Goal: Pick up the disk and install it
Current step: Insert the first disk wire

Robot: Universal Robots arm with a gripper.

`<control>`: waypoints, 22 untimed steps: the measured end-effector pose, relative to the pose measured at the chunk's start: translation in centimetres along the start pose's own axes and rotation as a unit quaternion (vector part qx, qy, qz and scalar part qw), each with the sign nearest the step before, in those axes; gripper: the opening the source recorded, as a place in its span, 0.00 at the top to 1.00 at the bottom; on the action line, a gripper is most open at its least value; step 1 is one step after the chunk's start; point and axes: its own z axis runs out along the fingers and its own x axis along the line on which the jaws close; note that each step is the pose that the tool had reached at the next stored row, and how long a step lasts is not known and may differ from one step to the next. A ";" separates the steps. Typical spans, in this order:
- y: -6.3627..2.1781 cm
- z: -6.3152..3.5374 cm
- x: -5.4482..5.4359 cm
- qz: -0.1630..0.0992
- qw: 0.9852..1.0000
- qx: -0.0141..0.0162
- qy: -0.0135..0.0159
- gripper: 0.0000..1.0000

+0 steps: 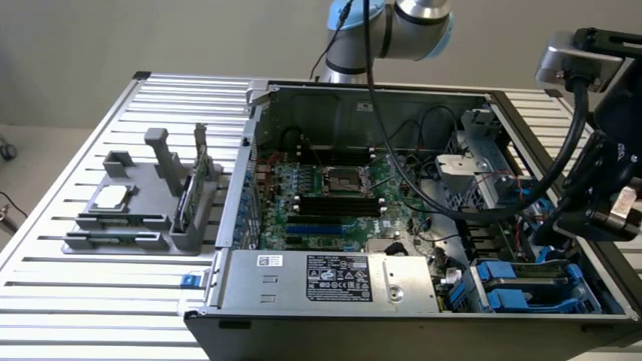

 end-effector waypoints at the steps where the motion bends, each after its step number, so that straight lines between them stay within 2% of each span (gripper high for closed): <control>1: 0.00 0.01 0.0 0.007 1.000 0.000 0.000 0.89; 4: 0.00 0.00 0.0 0.030 1.000 -0.001 0.000 0.89; 7: 0.00 0.00 0.0 0.055 0.998 -0.002 0.000 0.89; 12: 0.00 0.00 0.0 0.098 0.995 -0.003 0.000 0.89; 16: 0.00 0.00 0.0 0.134 0.991 -0.005 0.000 0.89; 19: 0.00 0.00 0.0 0.161 0.987 -0.006 0.000 0.89; 22: 0.00 0.01 0.0 0.188 0.982 -0.006 0.000 0.89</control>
